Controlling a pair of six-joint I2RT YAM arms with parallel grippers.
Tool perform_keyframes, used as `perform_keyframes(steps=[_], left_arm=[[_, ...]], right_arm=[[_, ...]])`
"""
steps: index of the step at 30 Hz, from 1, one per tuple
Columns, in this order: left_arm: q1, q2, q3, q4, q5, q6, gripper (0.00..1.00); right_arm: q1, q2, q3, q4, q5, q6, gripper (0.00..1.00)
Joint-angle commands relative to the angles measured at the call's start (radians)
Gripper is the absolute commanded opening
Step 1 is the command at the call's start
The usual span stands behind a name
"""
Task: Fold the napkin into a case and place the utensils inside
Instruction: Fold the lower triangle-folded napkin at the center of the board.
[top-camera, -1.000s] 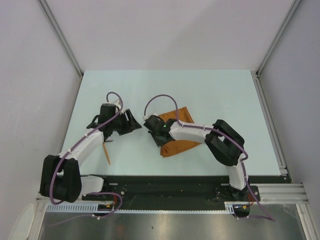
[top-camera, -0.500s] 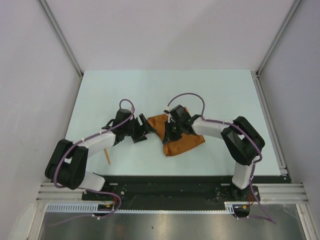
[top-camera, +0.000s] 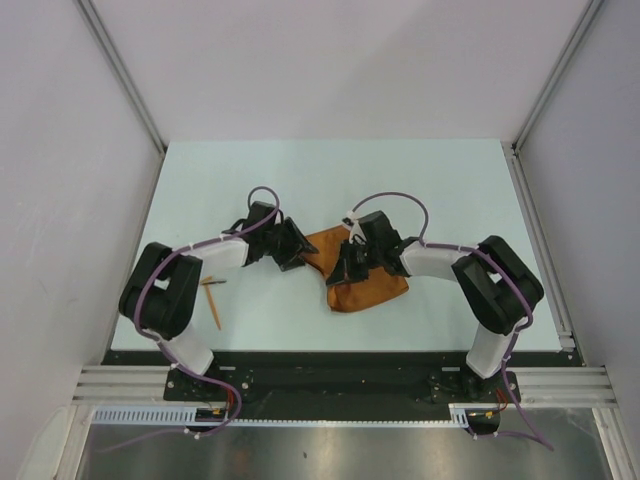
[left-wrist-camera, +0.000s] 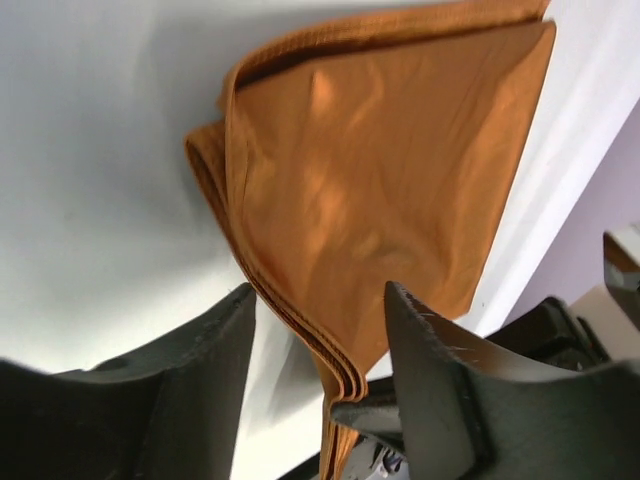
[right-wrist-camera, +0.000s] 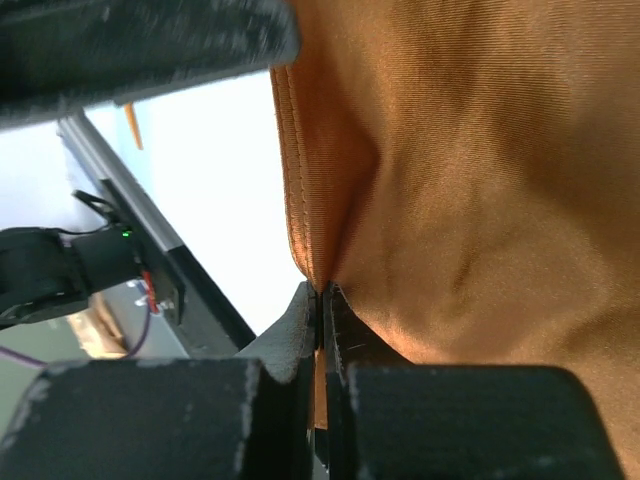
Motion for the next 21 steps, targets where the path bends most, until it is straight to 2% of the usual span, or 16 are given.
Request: perform_keyframes(steps=[1, 6, 11, 12, 13, 14, 16, 21], left_arm=[[-0.01, 0.047, 0.087, -0.057, -0.029, 0.006, 0.54], [-0.026, 0.065, 0.107, -0.068, -0.049, 0.007, 0.47], [-0.043, 0.062, 0.121, -0.075, -0.062, 0.015, 0.46], [-0.044, 0.061, 0.122, -0.077, -0.07, 0.014, 0.42], [-0.047, 0.058, 0.122, -0.071, -0.075, 0.014, 0.29], [-0.047, 0.061, 0.127, -0.069, -0.073, 0.017, 0.25], [-0.058, 0.065, 0.167, -0.1, -0.099, 0.029, 0.18], [-0.102, 0.102, 0.276, -0.164, -0.156, 0.072, 0.1]], right_arm=[[-0.035, -0.044, -0.04, 0.129, -0.09, 0.064, 0.0], [-0.068, -0.046, -0.079, 0.182, -0.123, 0.089, 0.0], [-0.089, -0.047, -0.103, 0.216, -0.147, 0.097, 0.0], [-0.091, -0.05, -0.106, 0.216, -0.15, 0.098, 0.0], [-0.094, -0.052, -0.109, 0.216, -0.151, 0.1, 0.0], [-0.097, -0.053, -0.113, 0.221, -0.15, 0.101, 0.0], [-0.112, -0.058, -0.129, 0.239, -0.16, 0.12, 0.0], [-0.141, -0.066, -0.146, 0.227, -0.18, 0.121, 0.0]])
